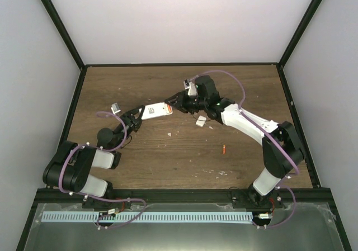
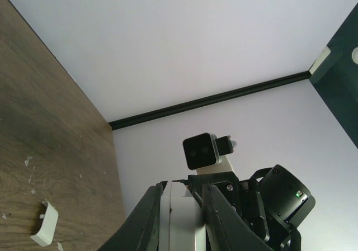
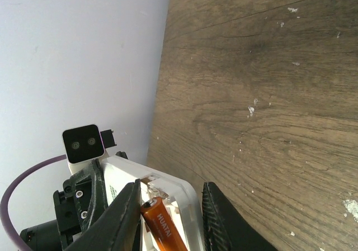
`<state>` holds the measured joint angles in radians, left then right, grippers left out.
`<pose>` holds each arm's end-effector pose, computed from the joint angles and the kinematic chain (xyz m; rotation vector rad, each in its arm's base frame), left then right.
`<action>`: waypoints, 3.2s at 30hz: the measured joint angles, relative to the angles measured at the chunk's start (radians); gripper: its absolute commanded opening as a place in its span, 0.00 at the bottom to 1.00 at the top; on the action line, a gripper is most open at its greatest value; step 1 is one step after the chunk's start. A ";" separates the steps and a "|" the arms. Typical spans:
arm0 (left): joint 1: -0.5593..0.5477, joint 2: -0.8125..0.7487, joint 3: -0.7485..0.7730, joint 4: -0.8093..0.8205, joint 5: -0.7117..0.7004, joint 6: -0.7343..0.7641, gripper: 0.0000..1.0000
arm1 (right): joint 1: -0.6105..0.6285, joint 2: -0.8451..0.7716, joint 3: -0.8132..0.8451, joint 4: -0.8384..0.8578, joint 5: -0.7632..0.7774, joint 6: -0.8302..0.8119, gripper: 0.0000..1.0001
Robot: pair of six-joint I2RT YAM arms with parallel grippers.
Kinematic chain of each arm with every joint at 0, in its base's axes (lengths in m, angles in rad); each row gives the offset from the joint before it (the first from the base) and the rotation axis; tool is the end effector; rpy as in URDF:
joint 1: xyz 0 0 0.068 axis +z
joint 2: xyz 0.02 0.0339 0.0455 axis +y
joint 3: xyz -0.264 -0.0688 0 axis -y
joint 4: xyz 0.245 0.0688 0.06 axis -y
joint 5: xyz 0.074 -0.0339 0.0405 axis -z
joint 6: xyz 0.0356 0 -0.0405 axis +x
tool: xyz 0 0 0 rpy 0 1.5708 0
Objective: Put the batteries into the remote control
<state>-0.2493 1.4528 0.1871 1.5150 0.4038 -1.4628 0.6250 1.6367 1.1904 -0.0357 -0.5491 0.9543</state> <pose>0.2128 -0.0686 0.1863 -0.5348 1.4683 -1.6710 0.2947 0.2355 0.2769 -0.0100 2.3522 1.4567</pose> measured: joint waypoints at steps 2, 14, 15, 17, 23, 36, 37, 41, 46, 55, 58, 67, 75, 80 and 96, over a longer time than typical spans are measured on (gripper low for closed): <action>0.000 0.000 0.000 0.000 0.000 0.000 0.00 | 0.000 0.000 0.000 0.001 -0.002 -0.003 0.22; 0.000 -0.012 0.000 -0.003 -0.005 -0.008 0.00 | 0.000 0.000 -0.029 0.061 -0.022 -0.012 0.21; 0.000 -0.014 0.000 -0.003 -0.007 -0.010 0.00 | 0.000 0.000 -0.032 0.069 -0.023 -0.012 0.21; 0.000 -0.017 0.000 -0.004 -0.010 -0.013 0.00 | 0.000 -0.001 -0.037 0.080 -0.026 -0.011 0.21; 0.000 -0.018 0.000 -0.005 -0.010 -0.030 0.00 | 0.001 -0.012 -0.063 0.114 -0.031 -0.011 0.21; 0.000 -0.026 0.008 -0.005 -0.033 -0.056 0.00 | 0.012 -0.013 -0.069 0.132 -0.060 -0.023 0.17; 0.000 -0.026 0.008 -0.005 -0.034 -0.057 0.00 | 0.013 -0.013 -0.069 0.132 -0.064 -0.023 0.16; 0.000 -0.026 0.008 -0.006 -0.034 -0.063 0.00 | 0.013 -0.013 -0.077 0.138 -0.072 -0.026 0.14; 0.000 -0.028 0.008 -0.006 -0.036 -0.073 0.00 | 0.013 -0.026 -0.089 0.150 -0.072 -0.026 0.12; 0.000 -0.033 0.008 -0.005 -0.033 -0.079 0.00 | 0.014 -0.045 -0.106 0.157 -0.070 -0.026 0.11; -0.003 -0.035 0.008 -0.005 -0.031 -0.080 0.00 | 0.016 -0.054 -0.110 0.155 -0.063 -0.026 0.10; -0.005 -0.042 0.008 -0.005 -0.024 -0.082 0.00 | 0.027 -0.079 -0.110 0.116 -0.023 -0.054 0.05; -0.007 -0.042 0.008 -0.005 -0.020 -0.082 0.00 | 0.032 -0.092 -0.110 0.092 -0.003 -0.091 0.14; -0.006 -0.042 0.010 -0.006 -0.040 -0.076 0.00 | 0.037 -0.098 -0.108 0.048 0.004 -0.121 0.36; 0.009 -0.046 0.015 -0.005 -0.072 -0.049 0.00 | 0.011 -0.237 -0.004 -0.301 0.231 -0.269 0.55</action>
<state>-0.2401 1.4071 0.2024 1.5101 0.3321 -1.5120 0.6365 1.4002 1.1862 -0.3367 -0.3180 0.6857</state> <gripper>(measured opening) 0.170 0.556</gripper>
